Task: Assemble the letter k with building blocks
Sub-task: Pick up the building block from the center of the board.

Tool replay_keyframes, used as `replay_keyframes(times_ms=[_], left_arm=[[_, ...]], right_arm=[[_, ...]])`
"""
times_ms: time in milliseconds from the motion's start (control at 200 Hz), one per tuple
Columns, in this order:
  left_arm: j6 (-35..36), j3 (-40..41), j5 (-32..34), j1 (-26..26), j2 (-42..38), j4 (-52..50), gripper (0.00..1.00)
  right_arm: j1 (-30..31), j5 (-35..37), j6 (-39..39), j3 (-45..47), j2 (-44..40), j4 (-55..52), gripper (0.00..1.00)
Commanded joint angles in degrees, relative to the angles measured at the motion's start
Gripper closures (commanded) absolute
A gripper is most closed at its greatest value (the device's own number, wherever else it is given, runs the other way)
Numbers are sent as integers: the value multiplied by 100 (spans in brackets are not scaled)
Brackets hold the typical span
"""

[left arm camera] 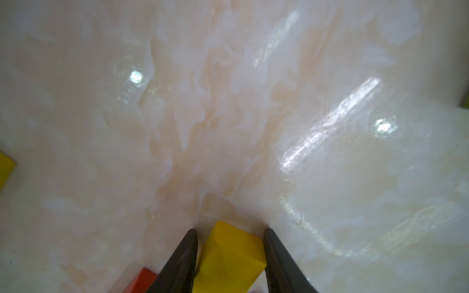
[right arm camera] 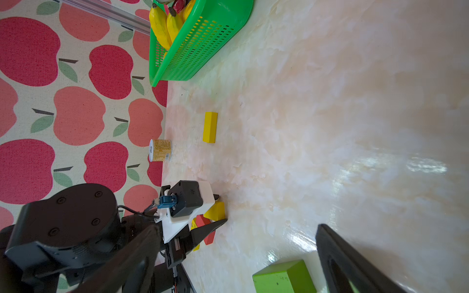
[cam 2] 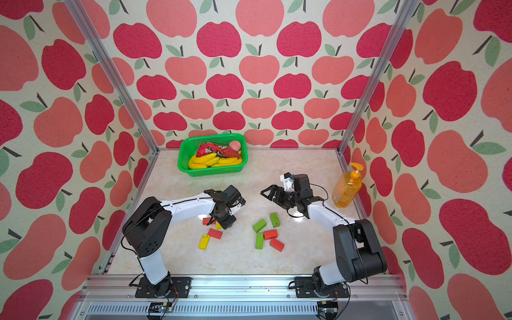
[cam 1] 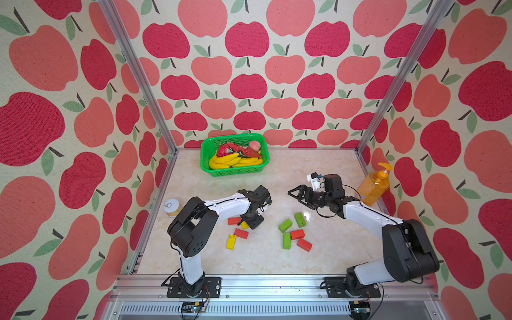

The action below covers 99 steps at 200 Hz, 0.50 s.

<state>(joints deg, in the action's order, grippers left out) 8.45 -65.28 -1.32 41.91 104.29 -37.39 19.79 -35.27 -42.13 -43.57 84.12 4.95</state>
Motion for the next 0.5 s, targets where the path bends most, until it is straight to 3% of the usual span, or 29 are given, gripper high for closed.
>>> replay_keyframes(times_ms=[0, 260, 490], left_arm=[[-99, 40, 9, -108, 259, 6, 57], [-234, 248, 53, -218, 44, 62, 39], [-366, 551, 44, -198, -263, 86, 38]], right_arm=[[-37, 10, 16, 16, 96, 46, 1], [-37, 10, 13, 11, 157, 59, 1], [-37, 11, 12, 7, 175, 59, 1]])
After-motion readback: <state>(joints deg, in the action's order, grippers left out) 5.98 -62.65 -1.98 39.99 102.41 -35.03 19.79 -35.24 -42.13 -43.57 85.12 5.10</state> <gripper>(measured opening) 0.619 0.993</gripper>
